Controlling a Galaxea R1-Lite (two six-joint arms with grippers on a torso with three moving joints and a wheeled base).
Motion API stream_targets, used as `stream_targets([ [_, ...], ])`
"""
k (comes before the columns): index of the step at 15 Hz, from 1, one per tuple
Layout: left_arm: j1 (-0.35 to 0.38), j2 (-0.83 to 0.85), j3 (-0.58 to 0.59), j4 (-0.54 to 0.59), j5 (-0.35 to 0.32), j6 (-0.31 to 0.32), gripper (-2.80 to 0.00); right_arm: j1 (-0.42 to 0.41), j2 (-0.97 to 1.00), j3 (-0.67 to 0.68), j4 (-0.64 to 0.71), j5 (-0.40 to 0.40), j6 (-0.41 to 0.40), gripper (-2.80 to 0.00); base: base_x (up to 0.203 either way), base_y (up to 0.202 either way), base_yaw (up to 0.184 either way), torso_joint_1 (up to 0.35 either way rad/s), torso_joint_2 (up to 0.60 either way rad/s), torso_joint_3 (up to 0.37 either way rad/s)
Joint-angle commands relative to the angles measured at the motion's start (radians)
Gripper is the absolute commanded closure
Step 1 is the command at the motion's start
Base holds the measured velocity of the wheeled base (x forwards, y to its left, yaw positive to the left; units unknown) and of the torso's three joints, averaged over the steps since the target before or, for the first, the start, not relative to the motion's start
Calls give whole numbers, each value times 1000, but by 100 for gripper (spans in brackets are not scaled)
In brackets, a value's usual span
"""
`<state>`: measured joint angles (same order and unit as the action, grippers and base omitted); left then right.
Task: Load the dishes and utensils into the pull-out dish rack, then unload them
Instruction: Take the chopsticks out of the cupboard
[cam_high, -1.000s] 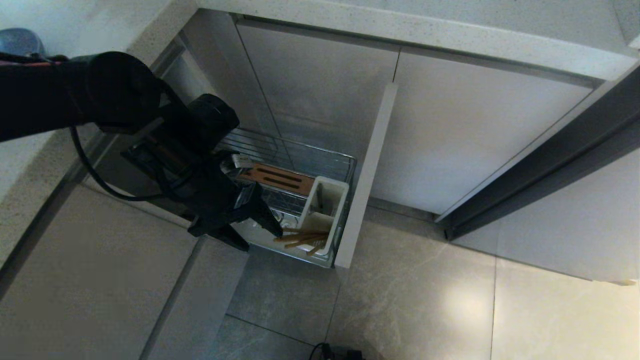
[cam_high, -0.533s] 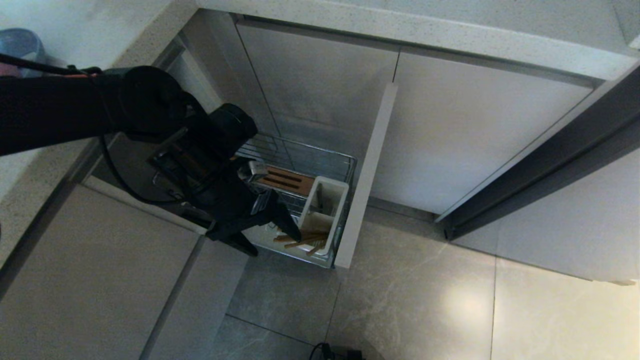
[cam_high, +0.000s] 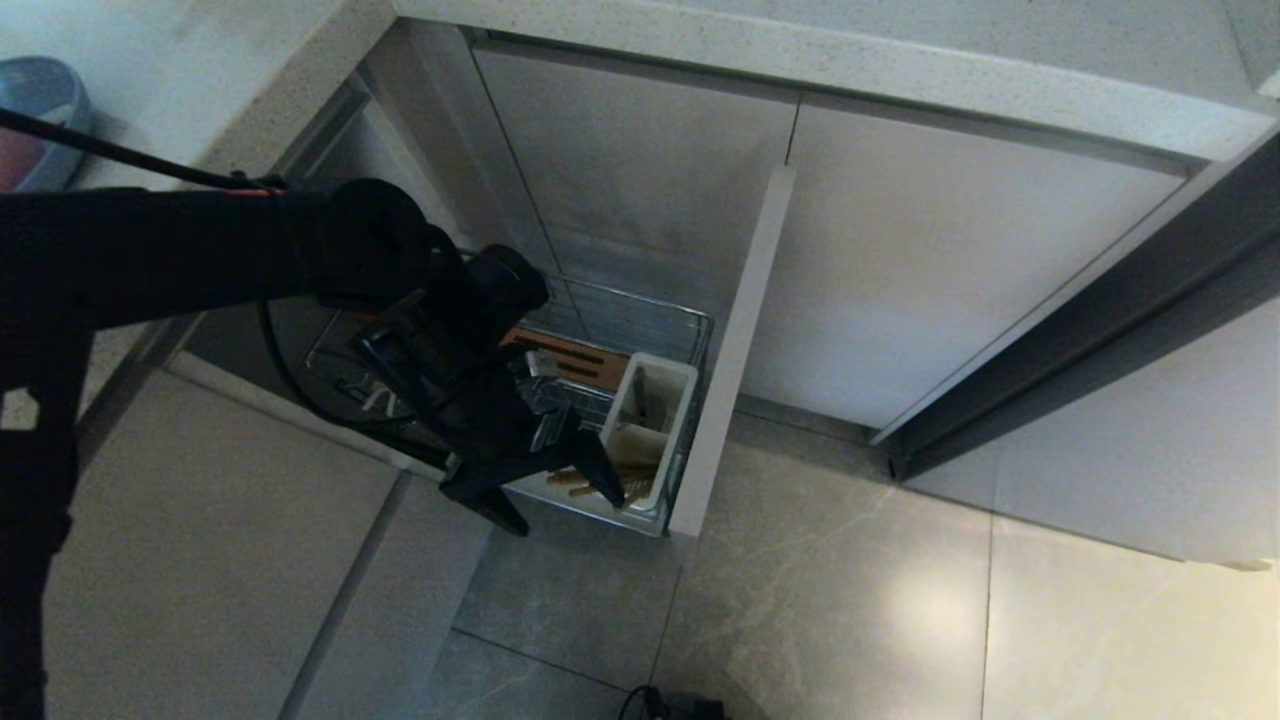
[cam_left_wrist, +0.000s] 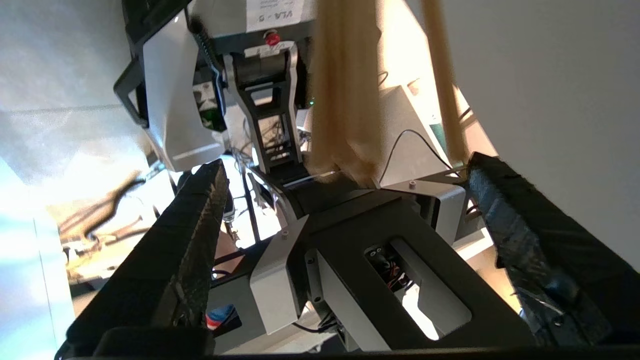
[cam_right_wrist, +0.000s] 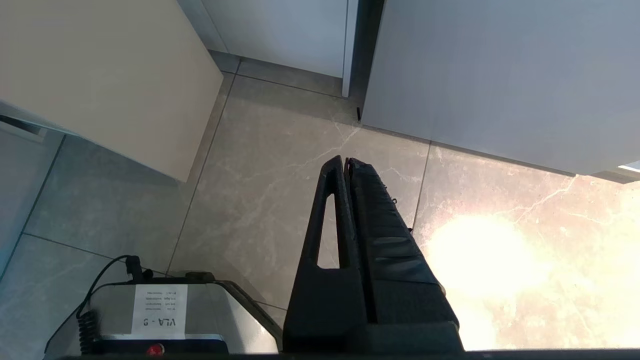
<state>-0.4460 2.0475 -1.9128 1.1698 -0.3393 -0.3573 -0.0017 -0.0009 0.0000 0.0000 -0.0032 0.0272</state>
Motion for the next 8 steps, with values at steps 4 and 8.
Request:
stream_targets([
  [4,17,69,0,-20,-4,-3,-280,0,-1,0,0,0,0,0,0,0,0,0,0,0],
  [8,19,92,-2,-46,-7,-2,-280,0,-1,0,0,0,0,0,0,0,0,0,0,0],
])
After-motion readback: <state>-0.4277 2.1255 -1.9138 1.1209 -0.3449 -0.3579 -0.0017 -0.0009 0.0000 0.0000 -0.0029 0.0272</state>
